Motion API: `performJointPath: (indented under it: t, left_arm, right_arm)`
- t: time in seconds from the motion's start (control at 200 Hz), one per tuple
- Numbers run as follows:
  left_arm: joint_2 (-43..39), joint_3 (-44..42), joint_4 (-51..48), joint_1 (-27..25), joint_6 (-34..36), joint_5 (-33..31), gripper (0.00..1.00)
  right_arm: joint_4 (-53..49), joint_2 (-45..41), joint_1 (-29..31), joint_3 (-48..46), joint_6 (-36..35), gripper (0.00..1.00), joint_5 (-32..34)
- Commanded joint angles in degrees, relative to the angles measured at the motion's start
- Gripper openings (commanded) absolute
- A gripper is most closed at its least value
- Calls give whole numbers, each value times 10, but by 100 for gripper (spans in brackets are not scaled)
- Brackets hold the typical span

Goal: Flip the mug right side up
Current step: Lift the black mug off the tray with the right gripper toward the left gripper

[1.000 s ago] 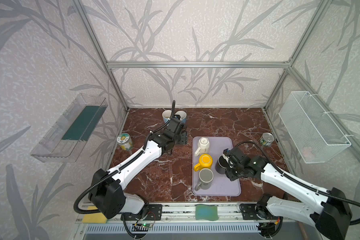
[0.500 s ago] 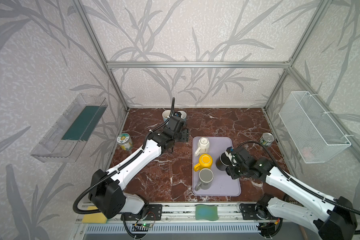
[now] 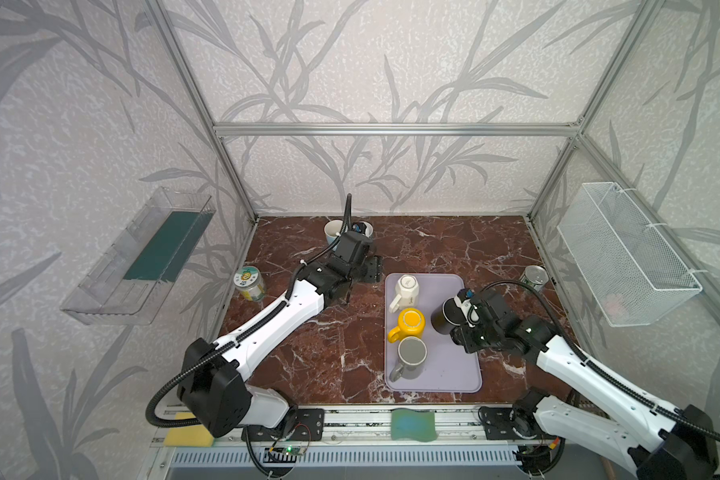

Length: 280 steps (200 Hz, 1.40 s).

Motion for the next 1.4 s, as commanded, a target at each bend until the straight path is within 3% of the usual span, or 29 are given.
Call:
performJointPath:
  t: [0.0,0.96,1.27,1.395]
  left_arm:
    - [-24,-9,18,-1,-3,6,73]
    - [-107,-66,83,-11,-7,111,73]
    - [-123,-79,113,-19,-34,122,72]
    - [-134,-115,188,-22,-71,163,73]
  right_arm:
    - [54,-20,-10,3,-6,0,-20]
    - [180,-72,-99,-28,7,0,-158]
    - [250,-41,-140,15,-13,0,-243]
    - [284,-26,-158,27,-21,0,-289]
